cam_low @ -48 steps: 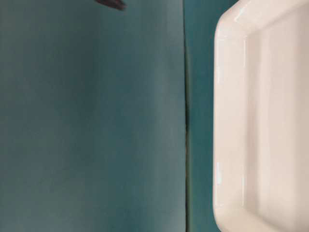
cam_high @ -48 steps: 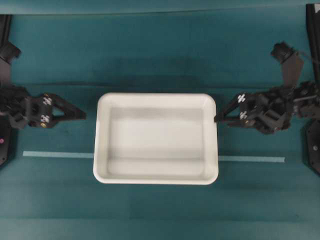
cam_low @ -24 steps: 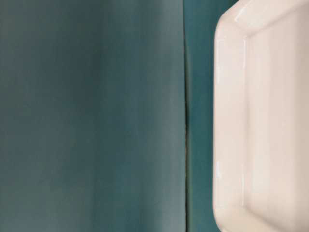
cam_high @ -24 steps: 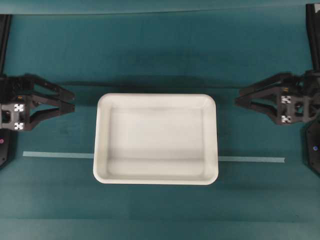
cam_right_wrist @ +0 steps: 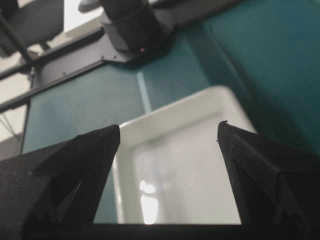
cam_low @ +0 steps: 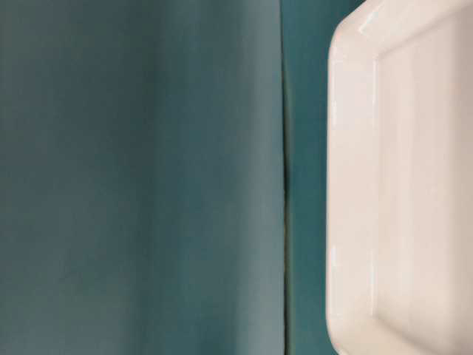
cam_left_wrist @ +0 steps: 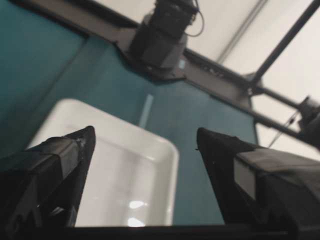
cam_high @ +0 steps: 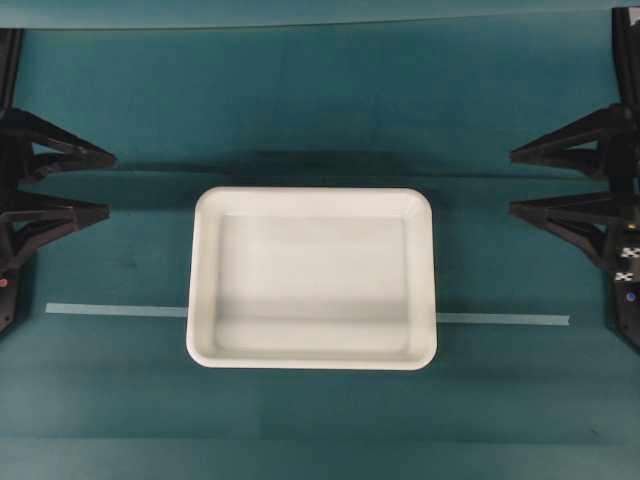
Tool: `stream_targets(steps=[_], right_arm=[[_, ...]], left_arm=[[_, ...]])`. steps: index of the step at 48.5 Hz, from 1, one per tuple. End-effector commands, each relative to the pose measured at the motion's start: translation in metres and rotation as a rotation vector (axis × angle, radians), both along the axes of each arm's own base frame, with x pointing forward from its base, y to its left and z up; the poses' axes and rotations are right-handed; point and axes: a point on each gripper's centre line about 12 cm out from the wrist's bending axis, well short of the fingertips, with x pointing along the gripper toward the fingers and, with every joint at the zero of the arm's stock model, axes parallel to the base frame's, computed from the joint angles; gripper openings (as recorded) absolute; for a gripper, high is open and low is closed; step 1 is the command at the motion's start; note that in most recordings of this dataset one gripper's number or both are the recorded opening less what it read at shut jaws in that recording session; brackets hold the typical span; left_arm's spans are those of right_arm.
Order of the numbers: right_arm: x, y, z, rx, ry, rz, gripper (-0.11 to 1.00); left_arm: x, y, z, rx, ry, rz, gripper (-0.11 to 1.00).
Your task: Lift the white case with both hands.
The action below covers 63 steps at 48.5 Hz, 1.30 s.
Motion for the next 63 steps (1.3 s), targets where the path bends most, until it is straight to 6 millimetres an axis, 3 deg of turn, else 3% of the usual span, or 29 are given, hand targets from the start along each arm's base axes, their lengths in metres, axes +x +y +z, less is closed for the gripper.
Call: stream_targets(steps=[1, 63], right_arm=[[-0.002, 0.000, 0.006, -0.026, -0.016, 0.005, 0.85], [-0.021, 0.001, 0.001, -0.018, -0.019, -0.002, 0.85]], left_arm=[[0.000, 0.000, 0.010, 0.038, -0.007, -0.002, 0.90], [-0.016, -0.001, 0.014, 0.062, 0.004, -0.002, 0.90]])
